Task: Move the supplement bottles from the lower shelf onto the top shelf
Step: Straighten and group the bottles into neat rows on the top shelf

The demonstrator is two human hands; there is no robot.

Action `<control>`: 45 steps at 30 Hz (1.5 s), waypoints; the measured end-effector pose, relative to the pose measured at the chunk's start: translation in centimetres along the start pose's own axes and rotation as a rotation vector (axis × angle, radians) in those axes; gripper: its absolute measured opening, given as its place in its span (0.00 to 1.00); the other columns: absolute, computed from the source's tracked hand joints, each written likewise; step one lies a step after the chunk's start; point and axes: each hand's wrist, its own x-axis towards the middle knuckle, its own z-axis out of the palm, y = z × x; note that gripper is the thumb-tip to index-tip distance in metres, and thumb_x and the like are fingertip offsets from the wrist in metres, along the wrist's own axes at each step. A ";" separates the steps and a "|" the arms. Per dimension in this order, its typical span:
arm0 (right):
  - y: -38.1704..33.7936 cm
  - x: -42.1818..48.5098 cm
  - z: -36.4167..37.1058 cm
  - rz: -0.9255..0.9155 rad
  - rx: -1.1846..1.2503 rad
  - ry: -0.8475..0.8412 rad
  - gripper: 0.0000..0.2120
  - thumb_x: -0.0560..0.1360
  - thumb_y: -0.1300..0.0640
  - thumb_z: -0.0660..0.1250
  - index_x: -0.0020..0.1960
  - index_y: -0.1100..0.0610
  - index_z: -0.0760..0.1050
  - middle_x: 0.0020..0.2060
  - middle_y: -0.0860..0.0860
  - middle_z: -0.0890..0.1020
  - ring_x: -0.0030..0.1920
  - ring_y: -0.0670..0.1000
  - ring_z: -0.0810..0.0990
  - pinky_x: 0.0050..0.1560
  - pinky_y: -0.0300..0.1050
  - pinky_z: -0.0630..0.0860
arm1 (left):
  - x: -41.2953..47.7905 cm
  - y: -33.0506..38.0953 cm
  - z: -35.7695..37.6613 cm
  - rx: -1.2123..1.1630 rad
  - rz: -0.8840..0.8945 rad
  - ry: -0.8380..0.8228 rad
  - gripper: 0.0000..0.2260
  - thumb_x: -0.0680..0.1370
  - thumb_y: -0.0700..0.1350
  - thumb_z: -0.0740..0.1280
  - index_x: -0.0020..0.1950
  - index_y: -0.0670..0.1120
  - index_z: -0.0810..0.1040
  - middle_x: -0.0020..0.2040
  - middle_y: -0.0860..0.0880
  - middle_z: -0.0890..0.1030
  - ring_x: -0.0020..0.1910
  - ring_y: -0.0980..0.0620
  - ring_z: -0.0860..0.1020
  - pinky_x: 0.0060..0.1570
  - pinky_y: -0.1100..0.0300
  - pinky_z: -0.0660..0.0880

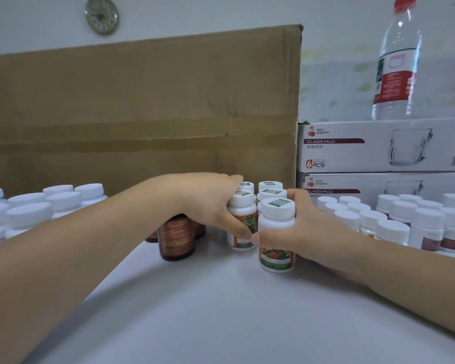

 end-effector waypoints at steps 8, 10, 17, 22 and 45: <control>0.1 0.2 0.0 0.001 0.018 -0.015 0.39 0.64 0.51 0.80 0.65 0.47 0.58 0.50 0.39 0.78 0.40 0.31 0.79 0.32 0.25 0.71 | -0.1 0.0 -0.2 -0.010 -0.002 -0.034 0.40 0.56 0.74 0.68 0.61 0.52 0.69 0.56 0.54 0.77 0.52 0.49 0.78 0.55 0.47 0.77; 0.1 0.2 -0.1 -0.002 0.013 -0.011 0.38 0.65 0.52 0.79 0.65 0.47 0.59 0.50 0.39 0.77 0.41 0.32 0.79 0.33 0.26 0.72 | -0.1 0.0 -0.2 -0.015 -0.005 -0.041 0.40 0.56 0.75 0.68 0.59 0.52 0.69 0.55 0.55 0.77 0.52 0.49 0.78 0.55 0.47 0.77; 0.2 0.1 -0.2 -0.015 -0.006 -0.007 0.38 0.64 0.51 0.80 0.64 0.48 0.60 0.48 0.38 0.76 0.37 0.24 0.75 0.30 0.23 0.70 | 0.1 -0.2 -0.4 -0.057 -0.027 -0.062 0.35 0.56 0.73 0.72 0.54 0.55 0.69 0.49 0.56 0.79 0.48 0.51 0.78 0.52 0.47 0.78; 0.2 -0.2 -0.3 -0.030 -0.027 -0.004 0.37 0.64 0.51 0.80 0.63 0.47 0.60 0.48 0.38 0.78 0.39 0.27 0.77 0.32 0.24 0.71 | 0.0 -0.2 -0.4 -0.045 -0.025 -0.050 0.36 0.56 0.74 0.71 0.56 0.55 0.69 0.50 0.56 0.79 0.48 0.52 0.78 0.52 0.48 0.78; -0.2 -0.4 -0.4 -0.016 -0.057 -0.027 0.42 0.63 0.47 0.80 0.67 0.49 0.58 0.53 0.39 0.76 0.49 0.35 0.76 0.43 0.31 0.74 | -1.0 1.0 -1.7 0.010 -0.052 -0.084 0.27 0.64 0.66 0.77 0.53 0.54 0.73 0.47 0.56 0.81 0.47 0.52 0.79 0.45 0.56 0.77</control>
